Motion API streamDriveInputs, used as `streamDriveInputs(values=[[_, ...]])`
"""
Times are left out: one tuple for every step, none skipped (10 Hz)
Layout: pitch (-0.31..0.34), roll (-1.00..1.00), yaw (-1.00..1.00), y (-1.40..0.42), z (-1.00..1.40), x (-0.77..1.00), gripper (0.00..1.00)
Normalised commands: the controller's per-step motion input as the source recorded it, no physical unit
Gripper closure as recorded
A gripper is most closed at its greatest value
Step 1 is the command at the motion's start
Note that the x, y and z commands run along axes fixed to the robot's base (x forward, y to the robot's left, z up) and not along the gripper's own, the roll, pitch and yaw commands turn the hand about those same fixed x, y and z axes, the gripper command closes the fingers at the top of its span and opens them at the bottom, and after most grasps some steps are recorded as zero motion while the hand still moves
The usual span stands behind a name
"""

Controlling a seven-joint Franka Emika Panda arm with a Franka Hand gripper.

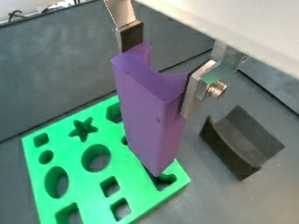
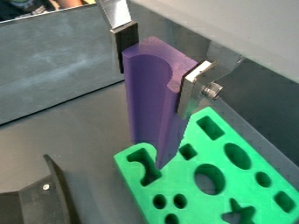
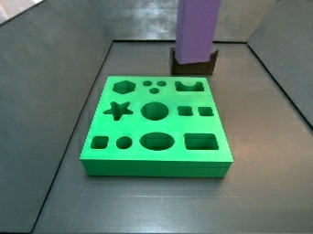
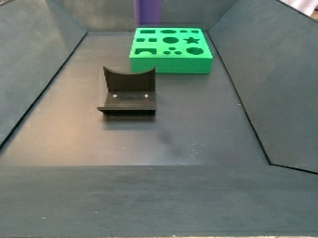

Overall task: Pick up the arch object. Move up. Move to above the board. Insert the arch object.
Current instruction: Insert the arch object.

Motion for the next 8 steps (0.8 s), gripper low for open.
streamDriveInputs(values=[[0.023, 0.37, -0.07, 0.09, -0.27, 1.0, 1.0], [0.01, 0.38, -0.36, 0.1, -0.3, 0.66, 1.0], [0.001, 0.24, -0.57, 0.0, -0.38, 0.46, 1.0], [-0.03, 0.0, 0.0, 0.0, -0.05, 0.01, 1.0], [0.0, 0.0, 0.0, 0.0, -0.03, 0.01, 1.0], [-0.003, 0.05, 0.0, 0.0, -0.34, -0.02, 1.0], [-0.067, 0.07, 0.0, 0.0, -0.44, -0.24, 1.0], [-0.064, 0.08, 0.0, -0.06, -0.46, -0.18, 1.0]])
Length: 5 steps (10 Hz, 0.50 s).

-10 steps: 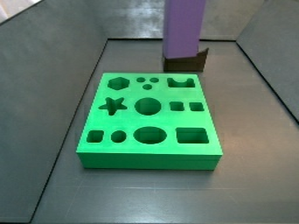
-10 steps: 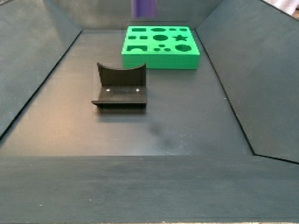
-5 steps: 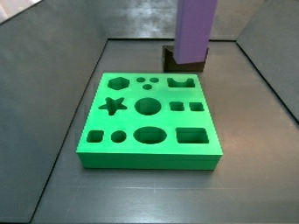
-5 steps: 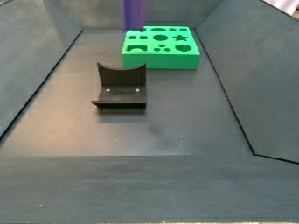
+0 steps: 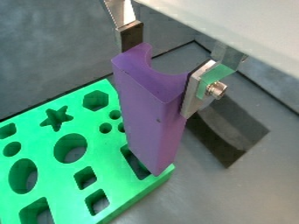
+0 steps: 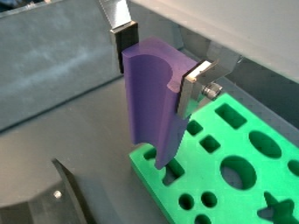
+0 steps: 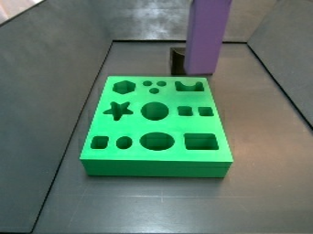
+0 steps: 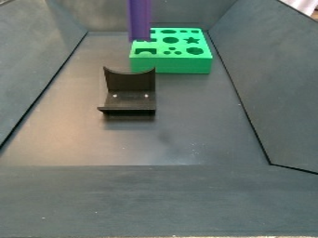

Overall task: Pick up the arch object. Move up. Move to above the board. Insert the arch object.
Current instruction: Insert the arch object.

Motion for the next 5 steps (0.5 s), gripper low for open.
streamDriveInputs(values=[[-0.013, 0.07, -0.21, -0.11, -0.38, -0.13, 1.0], [0.0, 0.08, -0.25, -0.15, -0.25, 0.0, 1.0], [0.0, 0.08, -0.21, -0.19, -0.11, 0.13, 1.0], [0.0, 0.08, -0.19, -0.18, -0.11, 0.17, 1.0], [0.029, 0.07, -0.29, -0.11, -0.15, 0.16, 1.0]])
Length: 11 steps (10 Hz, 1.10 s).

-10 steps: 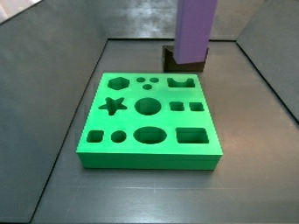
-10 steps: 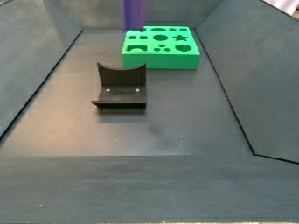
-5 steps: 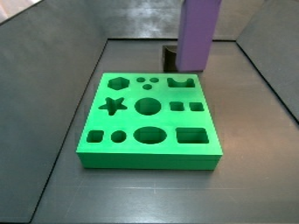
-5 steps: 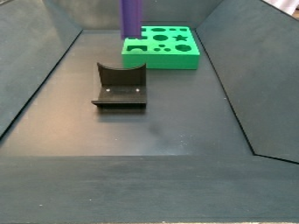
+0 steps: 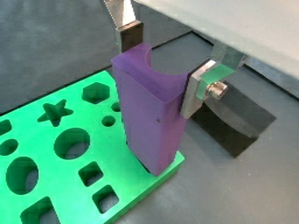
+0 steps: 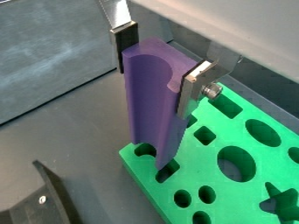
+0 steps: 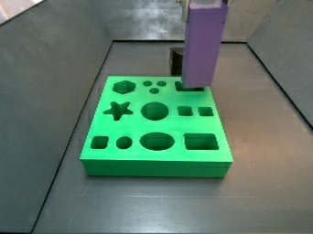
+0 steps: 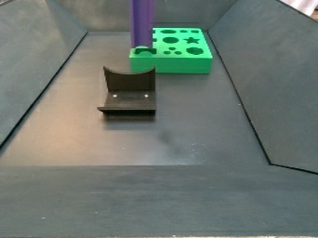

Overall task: Pick up the arch object. Move up. Move to above the board. Insert the arch object.
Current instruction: Insert the arch object.

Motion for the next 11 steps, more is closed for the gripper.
streamDriveInputs(values=[[0.04, 0.05, -0.33, 0.0, -0.16, 0.0, 1.0], [0.0, 0.0, -0.07, 0.0, -0.01, 0.08, 1.0], [0.0, 0.0, -0.07, 0.0, 0.0, 0.0, 1.0], [0.0, 0.02, -0.07, 0.0, -0.05, 0.0, 1.0], [0.0, 0.03, -0.07, 0.01, -0.09, -0.09, 1.0], [0.0, 0.03, -0.06, 0.0, -0.07, -0.04, 1.0], [0.0, 0.04, -0.04, 0.0, -0.02, -0.07, 1.0], [0.0, 0.04, -0.07, 0.0, -0.05, -0.13, 1.0], [0.0, 0.02, -0.08, 0.0, -0.03, -0.15, 1.0], [0.0, 0.03, -0.11, 0.0, -0.05, -0.24, 1.0], [0.0, 0.04, -0.12, 0.0, -0.1, -0.26, 1.0]])
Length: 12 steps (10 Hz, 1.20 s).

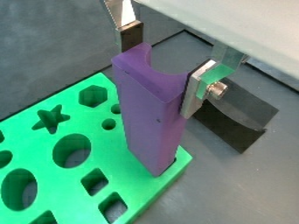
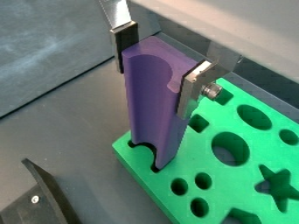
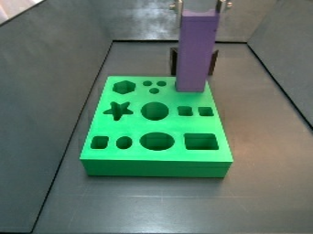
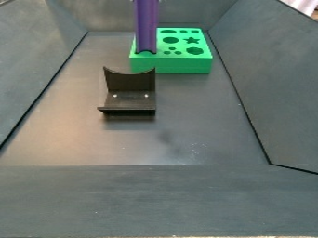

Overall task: Pick up the arch object. Move up. Move to above the board. Insert the arch object.
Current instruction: Insert the arch object.

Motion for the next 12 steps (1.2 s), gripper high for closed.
streamDriveInputs(values=[[0.0, 0.02, -0.11, 0.0, -0.1, -0.19, 1.0], [0.0, 0.0, -0.05, 0.01, -0.09, 0.02, 1.0], [0.0, 0.0, 0.0, 0.11, 0.0, 0.19, 1.0], [0.003, 0.0, 0.0, 0.12, 0.0, 0.17, 1.0], [0.013, 0.0, 0.0, 0.17, 0.0, 0.23, 1.0], [0.011, 0.0, -0.01, 0.15, 0.0, 0.2, 1.0], [0.0, 0.0, -0.03, 0.05, 0.0, 0.07, 1.0], [0.0, 0.0, -0.02, 0.04, 0.0, 0.05, 1.0], [0.0, 0.0, -0.02, 0.0, -0.02, 0.0, 1.0], [0.0, 0.01, -0.05, 0.0, -0.03, 0.0, 1.0], [0.0, 0.0, -0.08, 0.0, -0.01, -0.02, 1.0], [0.0, 0.03, -0.07, -0.02, -0.02, -0.11, 1.0]])
